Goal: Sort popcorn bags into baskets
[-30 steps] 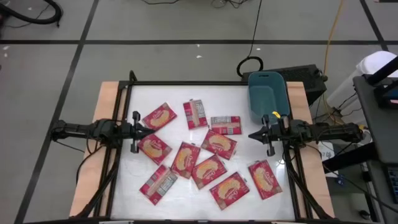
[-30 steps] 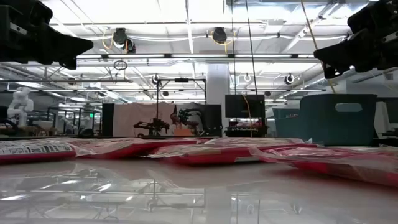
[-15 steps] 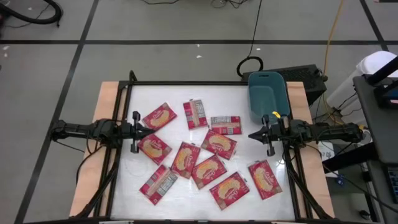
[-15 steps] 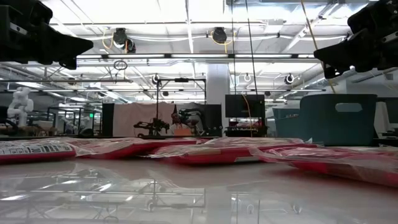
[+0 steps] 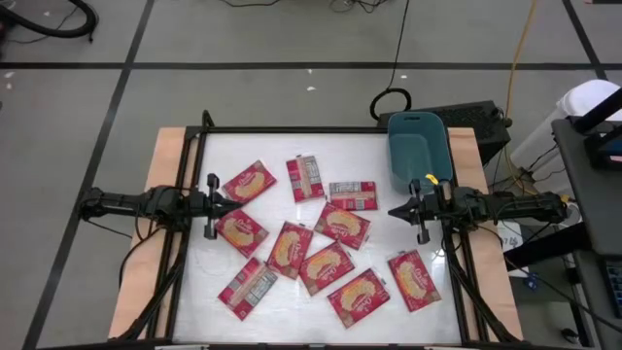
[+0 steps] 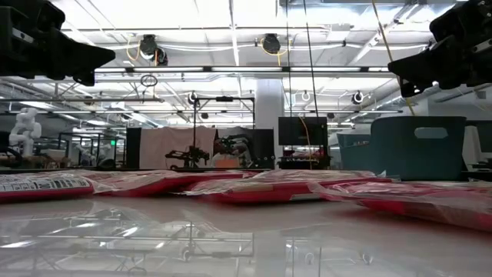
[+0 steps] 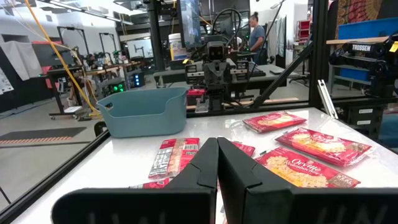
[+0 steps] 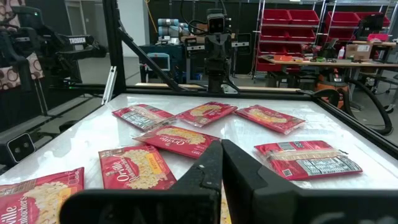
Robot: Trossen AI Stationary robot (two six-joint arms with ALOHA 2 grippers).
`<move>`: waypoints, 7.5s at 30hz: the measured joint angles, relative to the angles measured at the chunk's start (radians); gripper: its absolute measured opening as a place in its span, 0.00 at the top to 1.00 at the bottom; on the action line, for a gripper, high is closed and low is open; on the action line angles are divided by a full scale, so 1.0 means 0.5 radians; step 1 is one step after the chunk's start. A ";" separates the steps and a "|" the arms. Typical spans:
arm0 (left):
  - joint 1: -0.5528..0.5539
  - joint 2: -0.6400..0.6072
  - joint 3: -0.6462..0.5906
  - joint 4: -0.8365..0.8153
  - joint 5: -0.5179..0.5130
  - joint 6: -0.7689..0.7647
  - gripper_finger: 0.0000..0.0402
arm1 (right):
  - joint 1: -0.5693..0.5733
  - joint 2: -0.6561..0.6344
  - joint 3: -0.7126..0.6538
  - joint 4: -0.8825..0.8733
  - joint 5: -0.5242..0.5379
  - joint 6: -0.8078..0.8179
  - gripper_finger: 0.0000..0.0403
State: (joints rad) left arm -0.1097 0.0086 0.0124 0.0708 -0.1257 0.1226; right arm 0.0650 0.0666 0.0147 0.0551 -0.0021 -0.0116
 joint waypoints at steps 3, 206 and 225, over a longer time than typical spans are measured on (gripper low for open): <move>0.000 0.000 0.000 0.000 0.000 0.000 0.99 | 0.000 -0.001 0.000 0.001 0.001 0.001 1.00; -0.863 3.330 1.758 -1.147 -0.730 1.352 0.59 | 0.320 0.744 0.000 0.346 0.523 0.914 1.00; -0.660 3.359 1.382 -0.114 -0.568 1.724 0.69 | 0.320 0.825 -0.001 0.460 0.528 0.937 1.00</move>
State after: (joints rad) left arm -0.4399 1.6882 0.7032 0.0138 -0.4099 0.9848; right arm 0.2249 0.4793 0.0143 0.2850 0.2620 0.4569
